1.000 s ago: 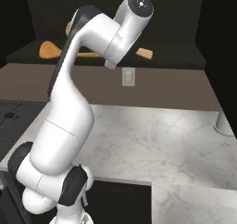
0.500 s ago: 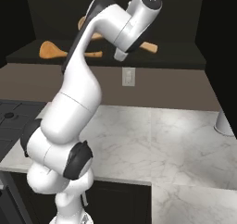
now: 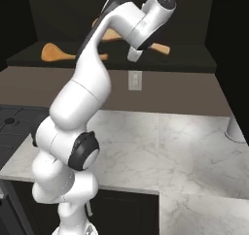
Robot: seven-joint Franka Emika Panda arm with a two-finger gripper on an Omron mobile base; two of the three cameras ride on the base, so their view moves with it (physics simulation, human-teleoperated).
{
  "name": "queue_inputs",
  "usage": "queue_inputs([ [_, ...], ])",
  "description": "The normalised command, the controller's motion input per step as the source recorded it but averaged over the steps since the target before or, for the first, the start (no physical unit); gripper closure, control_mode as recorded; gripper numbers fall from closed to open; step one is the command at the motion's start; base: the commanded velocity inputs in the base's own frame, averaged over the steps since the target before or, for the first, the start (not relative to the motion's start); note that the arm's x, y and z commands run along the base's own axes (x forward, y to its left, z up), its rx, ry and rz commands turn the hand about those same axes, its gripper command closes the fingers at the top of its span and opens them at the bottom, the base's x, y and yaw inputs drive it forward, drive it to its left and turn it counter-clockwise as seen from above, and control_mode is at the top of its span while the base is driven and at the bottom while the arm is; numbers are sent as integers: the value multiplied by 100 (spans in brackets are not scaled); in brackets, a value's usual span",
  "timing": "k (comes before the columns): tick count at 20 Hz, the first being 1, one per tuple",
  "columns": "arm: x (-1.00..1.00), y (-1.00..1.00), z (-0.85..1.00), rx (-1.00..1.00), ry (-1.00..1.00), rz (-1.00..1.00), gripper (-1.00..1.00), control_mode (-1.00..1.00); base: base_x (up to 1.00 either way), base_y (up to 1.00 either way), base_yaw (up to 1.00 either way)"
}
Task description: Organize the utensils by type. Pick up the wooden spoons from the counter and place them in the open cabinet. Then pick up the metallic utensils from the counter and place them in the open drawer.
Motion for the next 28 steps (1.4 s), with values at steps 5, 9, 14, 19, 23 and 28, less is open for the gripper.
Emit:
queue_inputs([
  [5,42,-9,-8,0,0,1,100,-100,0,0,0],
  [9,37,-6,-16,-2,0,0,100,-100,0,0,0],
  [14,31,-1,-15,-2,0,3,100,-100,0,0,0],
  [19,15,0,-20,-5,-1,6,100,-100,0,0,0],
  [23,22,0,-15,-3,-2,1,100,-100,0,0,0],
  [28,41,0,-10,-1,-1,0,100,-100,0,0,0],
])
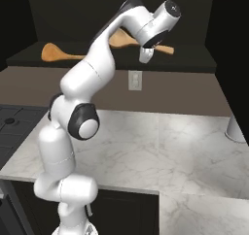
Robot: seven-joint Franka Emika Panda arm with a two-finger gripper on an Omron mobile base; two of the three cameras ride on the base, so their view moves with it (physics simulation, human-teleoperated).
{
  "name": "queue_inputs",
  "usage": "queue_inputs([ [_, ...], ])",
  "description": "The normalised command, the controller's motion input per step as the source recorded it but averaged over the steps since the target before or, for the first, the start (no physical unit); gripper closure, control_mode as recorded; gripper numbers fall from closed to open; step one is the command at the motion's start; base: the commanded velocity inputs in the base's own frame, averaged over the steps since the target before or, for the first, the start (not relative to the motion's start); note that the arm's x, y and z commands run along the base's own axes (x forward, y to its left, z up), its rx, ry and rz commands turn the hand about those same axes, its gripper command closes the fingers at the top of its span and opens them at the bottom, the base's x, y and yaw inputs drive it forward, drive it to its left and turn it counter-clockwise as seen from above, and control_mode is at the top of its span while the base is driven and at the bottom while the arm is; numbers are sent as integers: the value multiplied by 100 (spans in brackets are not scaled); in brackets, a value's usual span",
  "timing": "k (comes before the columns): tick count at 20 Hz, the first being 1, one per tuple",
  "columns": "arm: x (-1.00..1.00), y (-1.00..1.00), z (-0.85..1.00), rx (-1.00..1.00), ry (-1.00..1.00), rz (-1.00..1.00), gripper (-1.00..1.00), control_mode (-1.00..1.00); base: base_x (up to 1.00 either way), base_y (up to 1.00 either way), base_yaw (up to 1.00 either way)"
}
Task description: Organize the utensils by type. Pick up the wooden spoons from the counter and place them in the open cabinet. Then pick up the metallic utensils from the counter and place them in the open drawer.
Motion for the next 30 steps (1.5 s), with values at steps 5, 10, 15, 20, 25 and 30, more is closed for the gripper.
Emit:
queue_inputs([
  [5,31,0,-11,0,0,0,100,-100,0,0,0],
  [10,10,0,-15,0,0,0,-100,-100,0,0,0],
  [15,3,0,-13,0,0,0,-100,-100,0,0,0],
  [20,11,0,-14,0,0,0,-100,-100,0,0,0],
  [25,5,0,-12,0,0,0,-100,-100,0,0,0],
  [30,-1,0,-7,0,0,0,-100,-100,0,0,0],
])
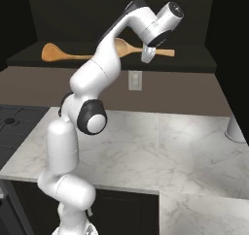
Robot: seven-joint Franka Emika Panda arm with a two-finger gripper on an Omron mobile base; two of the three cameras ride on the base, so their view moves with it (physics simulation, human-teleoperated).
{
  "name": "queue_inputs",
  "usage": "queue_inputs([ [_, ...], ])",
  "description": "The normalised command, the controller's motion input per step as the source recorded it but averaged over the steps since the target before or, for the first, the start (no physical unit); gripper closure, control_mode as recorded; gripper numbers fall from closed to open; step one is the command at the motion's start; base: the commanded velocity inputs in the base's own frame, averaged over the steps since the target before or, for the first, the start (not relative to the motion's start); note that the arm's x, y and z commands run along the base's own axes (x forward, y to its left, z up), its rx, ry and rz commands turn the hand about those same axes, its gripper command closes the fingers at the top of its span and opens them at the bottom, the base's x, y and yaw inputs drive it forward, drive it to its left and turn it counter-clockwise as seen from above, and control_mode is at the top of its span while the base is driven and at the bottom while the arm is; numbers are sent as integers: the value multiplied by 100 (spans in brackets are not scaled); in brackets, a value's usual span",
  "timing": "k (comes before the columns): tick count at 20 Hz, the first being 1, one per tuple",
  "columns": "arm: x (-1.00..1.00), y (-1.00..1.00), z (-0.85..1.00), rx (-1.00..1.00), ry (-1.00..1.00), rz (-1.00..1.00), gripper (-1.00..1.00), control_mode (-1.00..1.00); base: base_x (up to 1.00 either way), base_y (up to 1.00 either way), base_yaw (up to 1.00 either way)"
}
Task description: Organize the utensils by type. Pick up the wooden spoons from the counter and place them in the open cabinet. Then pick up the metallic utensils from the counter and place them in the open drawer.
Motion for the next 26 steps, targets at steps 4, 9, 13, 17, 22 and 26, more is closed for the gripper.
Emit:
queue_inputs([
  [4,-32,0,-5,0,-1,0,-100,-100,0,0,0],
  [9,-55,0,-6,0,-10,0,-100,-100,0,0,0],
  [13,-63,10,-15,0,-17,-1,-100,-100,0,0,0],
  [17,-66,19,-23,0,-22,-8,-100,-100,0,0,0],
  [22,-65,19,-12,0,-22,-12,-100,-100,0,0,0],
  [26,-86,23,-13,0,-8,-18,-100,-100,0,0,0],
])
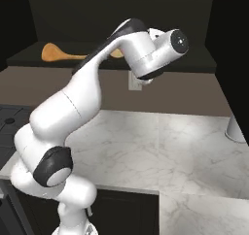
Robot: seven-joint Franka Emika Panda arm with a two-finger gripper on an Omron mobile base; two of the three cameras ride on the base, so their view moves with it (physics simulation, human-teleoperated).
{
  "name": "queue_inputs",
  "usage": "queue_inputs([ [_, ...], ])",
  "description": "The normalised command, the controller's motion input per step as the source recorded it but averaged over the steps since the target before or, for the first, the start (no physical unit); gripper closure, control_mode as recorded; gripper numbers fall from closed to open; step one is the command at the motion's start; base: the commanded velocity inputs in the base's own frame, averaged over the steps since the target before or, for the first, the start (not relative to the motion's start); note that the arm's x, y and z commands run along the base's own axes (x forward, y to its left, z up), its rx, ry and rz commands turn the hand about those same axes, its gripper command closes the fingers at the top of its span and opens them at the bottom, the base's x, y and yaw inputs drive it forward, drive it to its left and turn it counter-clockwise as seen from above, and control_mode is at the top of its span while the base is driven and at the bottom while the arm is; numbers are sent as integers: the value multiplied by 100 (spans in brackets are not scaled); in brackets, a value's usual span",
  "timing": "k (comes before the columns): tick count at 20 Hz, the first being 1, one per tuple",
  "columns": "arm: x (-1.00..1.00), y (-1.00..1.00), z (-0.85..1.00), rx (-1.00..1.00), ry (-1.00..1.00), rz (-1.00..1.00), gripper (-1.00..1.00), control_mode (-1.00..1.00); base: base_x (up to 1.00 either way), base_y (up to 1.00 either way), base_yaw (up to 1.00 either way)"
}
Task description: Organize the utensils by type. Pick up the wooden spoons from the counter and place them in the open cabinet. Then pick up the metallic utensils from the counter and place them in the open drawer.
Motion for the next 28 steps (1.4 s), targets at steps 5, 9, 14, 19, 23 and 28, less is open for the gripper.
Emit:
queue_inputs([
  [5,-90,31,-31,0,0,-27,-100,-100,0,0,0],
  [9,-77,35,-40,2,0,-37,-100,-100,0,0,0],
  [14,-61,18,-5,27,13,-51,-100,-100,0,0,0],
  [19,-56,11,-3,40,26,-55,-100,-100,0,0,0],
  [23,-48,6,-4,48,27,-51,-100,-100,0,0,0],
  [28,-51,10,-17,50,18,-49,-100,-100,0,0,0],
])
